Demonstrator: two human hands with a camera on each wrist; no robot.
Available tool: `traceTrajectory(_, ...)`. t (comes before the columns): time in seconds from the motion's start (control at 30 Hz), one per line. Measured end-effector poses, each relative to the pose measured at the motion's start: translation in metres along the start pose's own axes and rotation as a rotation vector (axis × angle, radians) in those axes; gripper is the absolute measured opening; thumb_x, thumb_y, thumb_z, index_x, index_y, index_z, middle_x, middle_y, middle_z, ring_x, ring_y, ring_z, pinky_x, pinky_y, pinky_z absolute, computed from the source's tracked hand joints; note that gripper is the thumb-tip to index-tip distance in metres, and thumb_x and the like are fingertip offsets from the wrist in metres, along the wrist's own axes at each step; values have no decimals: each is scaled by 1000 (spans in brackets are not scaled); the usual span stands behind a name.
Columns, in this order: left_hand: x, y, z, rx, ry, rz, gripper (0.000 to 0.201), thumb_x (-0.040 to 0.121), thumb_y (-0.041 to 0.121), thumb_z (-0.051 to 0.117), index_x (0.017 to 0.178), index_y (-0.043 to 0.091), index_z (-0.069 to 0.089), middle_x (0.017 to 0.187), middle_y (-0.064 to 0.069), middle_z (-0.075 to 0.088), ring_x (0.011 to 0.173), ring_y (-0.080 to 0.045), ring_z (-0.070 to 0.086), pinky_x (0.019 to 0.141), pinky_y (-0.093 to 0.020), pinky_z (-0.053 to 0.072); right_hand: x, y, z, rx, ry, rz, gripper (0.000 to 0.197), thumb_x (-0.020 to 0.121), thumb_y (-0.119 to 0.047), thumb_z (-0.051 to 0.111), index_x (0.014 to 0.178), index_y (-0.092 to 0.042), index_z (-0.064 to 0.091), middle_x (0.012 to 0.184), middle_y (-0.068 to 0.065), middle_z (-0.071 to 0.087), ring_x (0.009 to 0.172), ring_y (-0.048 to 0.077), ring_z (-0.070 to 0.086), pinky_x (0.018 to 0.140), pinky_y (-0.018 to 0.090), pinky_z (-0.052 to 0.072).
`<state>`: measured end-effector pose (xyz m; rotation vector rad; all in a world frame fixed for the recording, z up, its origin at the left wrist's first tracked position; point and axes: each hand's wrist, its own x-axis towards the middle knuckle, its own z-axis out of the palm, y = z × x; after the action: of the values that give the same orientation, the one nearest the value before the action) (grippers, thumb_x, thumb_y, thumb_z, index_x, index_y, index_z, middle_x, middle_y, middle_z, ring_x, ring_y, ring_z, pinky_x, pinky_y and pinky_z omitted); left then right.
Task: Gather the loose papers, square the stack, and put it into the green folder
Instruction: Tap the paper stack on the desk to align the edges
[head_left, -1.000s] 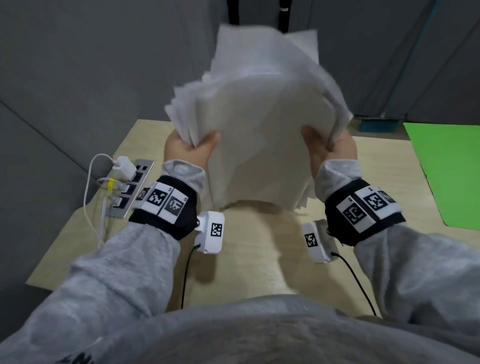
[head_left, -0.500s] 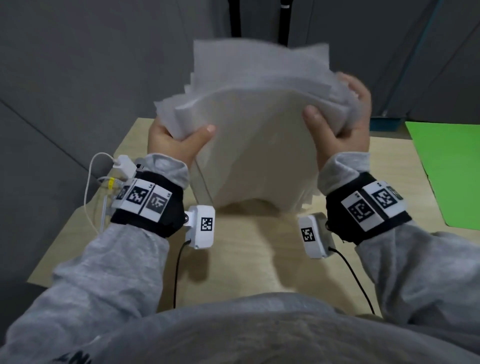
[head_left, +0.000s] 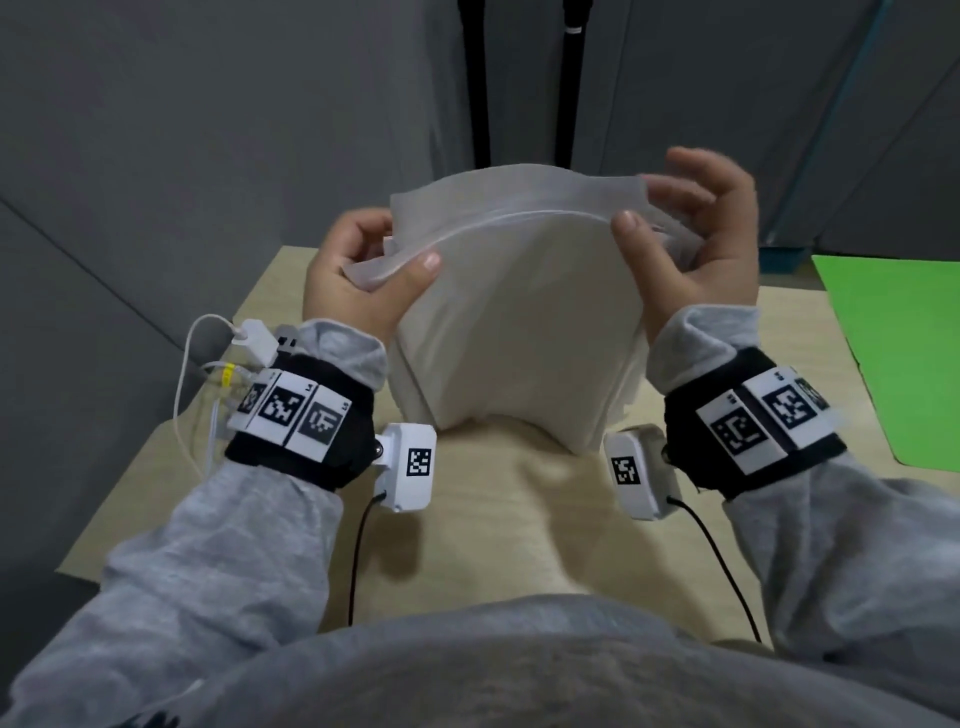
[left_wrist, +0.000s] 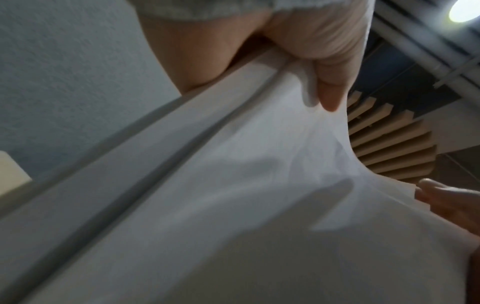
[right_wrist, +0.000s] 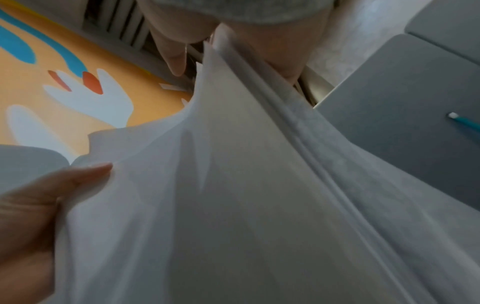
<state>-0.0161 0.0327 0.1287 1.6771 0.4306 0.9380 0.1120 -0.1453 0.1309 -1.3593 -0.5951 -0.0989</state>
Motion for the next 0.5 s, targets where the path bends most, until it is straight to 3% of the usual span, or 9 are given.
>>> traceTrajectory(0.1,-2,6,5,-23,-39,29,22,79,11,71,94,25,62,83,14,70,78,-7,66,69,-23,54,2,-2,3,-69,-21,-20,25,85,-16,67,110,-17,59,100,-14,58,95,-2,56,82,13,45)
traceTrajectory(0.2,2,15,10,-38,-30,52,16,85,8,66,87,24,62,75,16,70,69,-2,65,61,-19,51,6,-4,5,-82,-1,-24,12,87,-18,65,98,-14,66,90,-7,62,86,1,59,78,18,48)
traceTrajectory(0.3,3,18,16,-52,-16,68,21,89,6,58,79,25,58,66,15,64,61,-3,58,55,-19,47,7,-3,8,-131,-2,-37,2,87,-17,63,88,-18,65,80,-13,62,78,2,60,75,20,49)
traceTrajectory(0.4,2,13,18,-92,104,43,27,81,1,47,69,25,47,57,15,47,54,-4,43,48,-19,34,7,0,9,-147,27,-33,14,87,-16,61,79,-28,59,75,-15,58,71,1,56,69,19,47)
traceTrajectory(0.5,2,9,14,-228,213,30,27,73,-7,38,68,20,41,59,14,47,55,-7,40,48,-20,32,7,3,8,-185,52,-14,20,87,-20,60,76,-34,52,72,-16,54,66,1,50,63,20,44)
